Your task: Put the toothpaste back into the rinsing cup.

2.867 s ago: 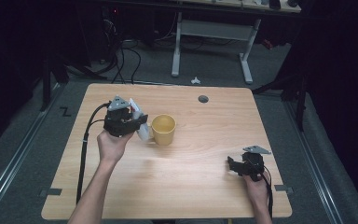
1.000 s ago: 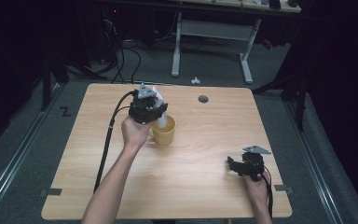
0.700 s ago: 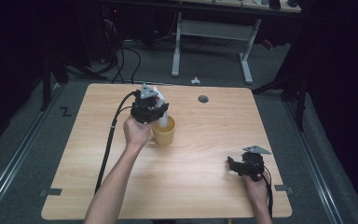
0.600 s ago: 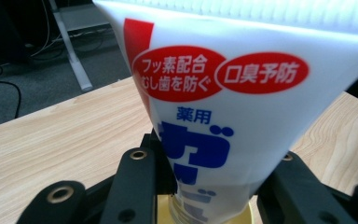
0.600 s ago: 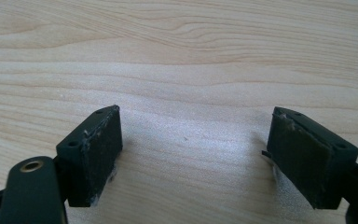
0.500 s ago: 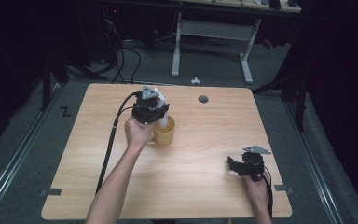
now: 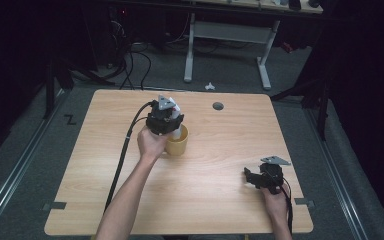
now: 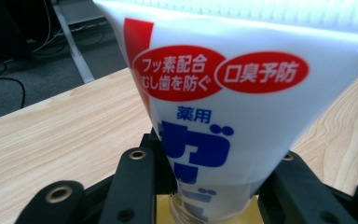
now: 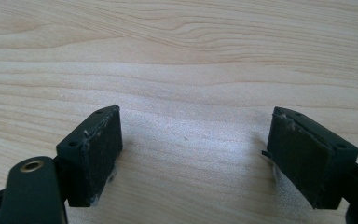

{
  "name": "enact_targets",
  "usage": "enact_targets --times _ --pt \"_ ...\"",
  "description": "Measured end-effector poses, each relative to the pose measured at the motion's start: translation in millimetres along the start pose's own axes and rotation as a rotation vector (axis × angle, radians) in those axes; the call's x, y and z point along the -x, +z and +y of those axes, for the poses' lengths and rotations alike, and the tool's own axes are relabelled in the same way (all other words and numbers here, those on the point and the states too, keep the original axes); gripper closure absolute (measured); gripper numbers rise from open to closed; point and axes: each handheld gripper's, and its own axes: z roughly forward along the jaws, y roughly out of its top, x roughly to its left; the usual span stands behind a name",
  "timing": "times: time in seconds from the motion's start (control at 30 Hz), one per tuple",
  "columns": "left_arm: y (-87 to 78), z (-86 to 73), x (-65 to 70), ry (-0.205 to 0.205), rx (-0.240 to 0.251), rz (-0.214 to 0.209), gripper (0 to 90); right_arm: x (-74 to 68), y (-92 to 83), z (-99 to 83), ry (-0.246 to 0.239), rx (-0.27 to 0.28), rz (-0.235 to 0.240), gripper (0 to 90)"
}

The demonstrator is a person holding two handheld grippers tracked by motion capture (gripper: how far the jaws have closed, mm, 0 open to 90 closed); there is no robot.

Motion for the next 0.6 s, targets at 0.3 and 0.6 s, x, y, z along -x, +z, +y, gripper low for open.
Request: enact_targets --times 0.3,0.6 --pt "6.5 -10.4 -3.0 -0.021 -0.023 -0.001 66.5 0.0 0.0 0.0 0.000 0.000 0.000 18.2" --pt "12.2 -18.1 -1.8 -0.015 -0.041 0.006 66.1 0.0 0.0 0.0 0.000 0.000 0.000 18.2"
